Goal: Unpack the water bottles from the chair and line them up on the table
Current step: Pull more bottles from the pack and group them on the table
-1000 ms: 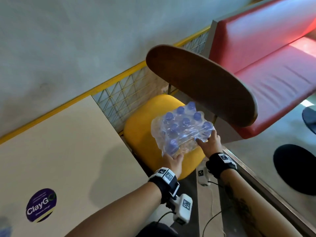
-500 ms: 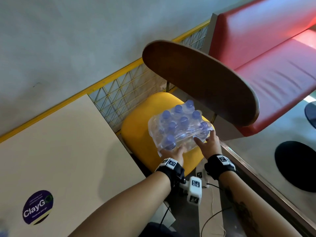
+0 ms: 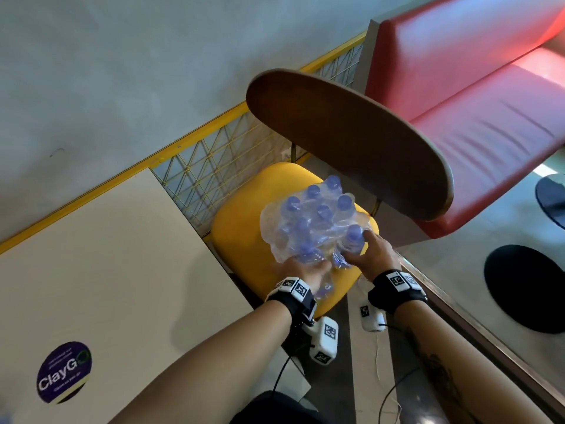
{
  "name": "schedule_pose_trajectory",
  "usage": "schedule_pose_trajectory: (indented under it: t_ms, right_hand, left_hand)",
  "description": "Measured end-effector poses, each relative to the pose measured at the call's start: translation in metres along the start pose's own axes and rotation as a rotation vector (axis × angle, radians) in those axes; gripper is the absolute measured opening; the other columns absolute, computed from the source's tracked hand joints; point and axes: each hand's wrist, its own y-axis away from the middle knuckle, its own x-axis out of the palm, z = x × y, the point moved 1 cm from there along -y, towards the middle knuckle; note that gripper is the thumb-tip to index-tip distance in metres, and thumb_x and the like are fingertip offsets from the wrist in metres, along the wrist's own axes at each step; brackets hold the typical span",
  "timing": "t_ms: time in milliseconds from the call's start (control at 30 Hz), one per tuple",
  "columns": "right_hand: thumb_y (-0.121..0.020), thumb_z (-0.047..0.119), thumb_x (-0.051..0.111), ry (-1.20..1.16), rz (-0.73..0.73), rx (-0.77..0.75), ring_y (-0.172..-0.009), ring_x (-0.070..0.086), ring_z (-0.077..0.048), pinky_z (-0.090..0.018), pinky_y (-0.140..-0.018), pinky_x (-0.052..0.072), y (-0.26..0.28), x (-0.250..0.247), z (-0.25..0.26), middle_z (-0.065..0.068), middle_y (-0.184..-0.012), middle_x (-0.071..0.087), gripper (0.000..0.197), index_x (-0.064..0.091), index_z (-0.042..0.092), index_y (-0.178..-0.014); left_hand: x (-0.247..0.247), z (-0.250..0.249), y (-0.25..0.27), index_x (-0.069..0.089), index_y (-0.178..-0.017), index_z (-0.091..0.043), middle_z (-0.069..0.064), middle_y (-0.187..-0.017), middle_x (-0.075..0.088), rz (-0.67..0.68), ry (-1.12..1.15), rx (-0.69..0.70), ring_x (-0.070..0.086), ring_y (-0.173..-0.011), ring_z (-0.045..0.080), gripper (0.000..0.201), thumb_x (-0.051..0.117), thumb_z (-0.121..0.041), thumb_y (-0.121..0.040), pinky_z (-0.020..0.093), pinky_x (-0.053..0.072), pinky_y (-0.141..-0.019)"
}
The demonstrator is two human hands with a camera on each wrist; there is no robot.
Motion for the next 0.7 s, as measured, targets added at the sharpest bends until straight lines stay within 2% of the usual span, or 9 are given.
schedule_pose_trajectory:
  t_ms: [33,67,167,267,333,400,500,567,700]
  right_hand:
    - [-0.062,0.061,0.074,-0.01,0.012,-0.023,-0.075,0.062,-0.02,-0.038,-0.063,0.053,0.004,-0.002,-0.001,0.011,-0.085,0.064,0.051,0.05,0.034,-0.097]
    - [-0.061,0.06,0.076,-0.027,0.019,-0.043,-0.072,0.063,-0.02,-0.038,-0.062,0.053,0.007,-0.003,-0.003,0.009,-0.08,0.065,0.05,0.05,0.032,-0.095]
    - [-0.063,0.059,0.079,-0.077,0.029,-0.049,-0.072,0.066,-0.015,-0.038,-0.065,0.055,0.021,0.0,-0.013,0.008,-0.077,0.068,0.049,0.055,0.033,-0.096]
    - [-0.062,0.063,0.079,-0.102,0.076,-0.073,-0.069,0.066,-0.012,-0.043,-0.066,0.057,0.042,0.006,-0.014,0.007,-0.075,0.068,0.049,0.057,0.033,-0.094]
    - [-0.062,0.063,0.079,-0.083,0.104,-0.114,-0.066,0.064,-0.012,-0.044,-0.063,0.056,0.062,0.009,-0.002,0.006,-0.07,0.066,0.045,0.056,0.036,-0.09]
    - [-0.062,0.063,0.079,-0.05,0.135,-0.168,-0.064,0.063,-0.008,-0.037,-0.06,0.054,0.086,0.01,0.021,0.008,-0.069,0.066,0.044,0.055,0.036,-0.088]
    - [-0.064,0.056,0.081,-0.05,0.264,-0.266,-0.069,0.064,-0.002,-0.029,-0.064,0.053,0.118,0.022,0.066,0.012,-0.074,0.069,0.041,0.058,0.036,-0.091]
    - [-0.065,0.051,0.082,-0.084,0.356,-0.336,-0.074,0.066,-0.001,-0.027,-0.068,0.054,0.135,0.041,0.102,0.013,-0.078,0.07,0.04,0.06,0.035,-0.094]
    - [-0.06,0.054,0.082,-0.025,0.546,-0.511,-0.079,0.063,-0.008,-0.033,-0.069,0.056,0.169,0.1,0.181,0.011,-0.085,0.068,0.049,0.056,0.032,-0.095]
  left_hand:
    - [0.0,-0.001,0.004,0.057,-0.124,-0.022,-0.002,-0.109,0.064,0.025,-0.04,0.063,0.058,-0.083,0.017,0.048,0.075,-0.051,-0.089,0.026,0.049,-0.075]
    - [-0.001,0.002,0.003,0.057,-0.123,-0.026,-0.003,-0.114,0.064,0.051,-0.103,0.145,0.056,-0.09,0.017,0.046,0.076,-0.05,-0.088,0.026,0.046,-0.081]
    - [-0.008,0.013,0.013,0.065,-0.1,-0.026,-0.007,-0.1,0.07,0.047,-0.218,0.269,0.067,-0.09,0.018,0.041,0.082,-0.052,-0.073,0.035,0.056,-0.086]
    - [-0.032,0.038,0.023,0.07,-0.116,-0.018,0.003,-0.111,0.075,0.024,-0.218,0.311,0.066,-0.091,0.018,0.052,0.089,-0.04,-0.073,0.031,0.055,-0.083]
    - [-0.06,0.064,0.029,0.069,-0.117,-0.017,0.001,-0.109,0.074,-0.024,-0.249,0.322,0.067,-0.091,0.017,0.058,0.089,-0.043,-0.069,0.031,0.057,-0.083]
    - [-0.096,0.095,0.038,0.068,-0.11,-0.02,-0.003,-0.102,0.072,-0.081,-0.248,0.32,0.069,-0.092,0.017,0.054,0.089,-0.043,-0.067,0.033,0.059,-0.085]
    - [-0.153,0.157,0.058,0.066,-0.09,-0.026,-0.007,-0.088,0.071,-0.195,-0.163,0.326,0.069,-0.081,0.014,0.039,0.086,-0.046,-0.064,0.035,0.06,-0.077]
    - [-0.19,0.205,0.074,0.063,-0.09,-0.03,-0.009,-0.087,0.071,-0.312,-0.119,0.279,0.069,-0.079,0.012,0.042,0.083,-0.054,-0.061,0.035,0.06,-0.075]
    - [-0.249,0.306,0.116,0.055,-0.1,-0.033,-0.013,-0.091,0.067,-0.464,-0.092,0.195,0.065,-0.08,0.009,0.056,0.085,-0.054,-0.058,0.03,0.055,-0.073]
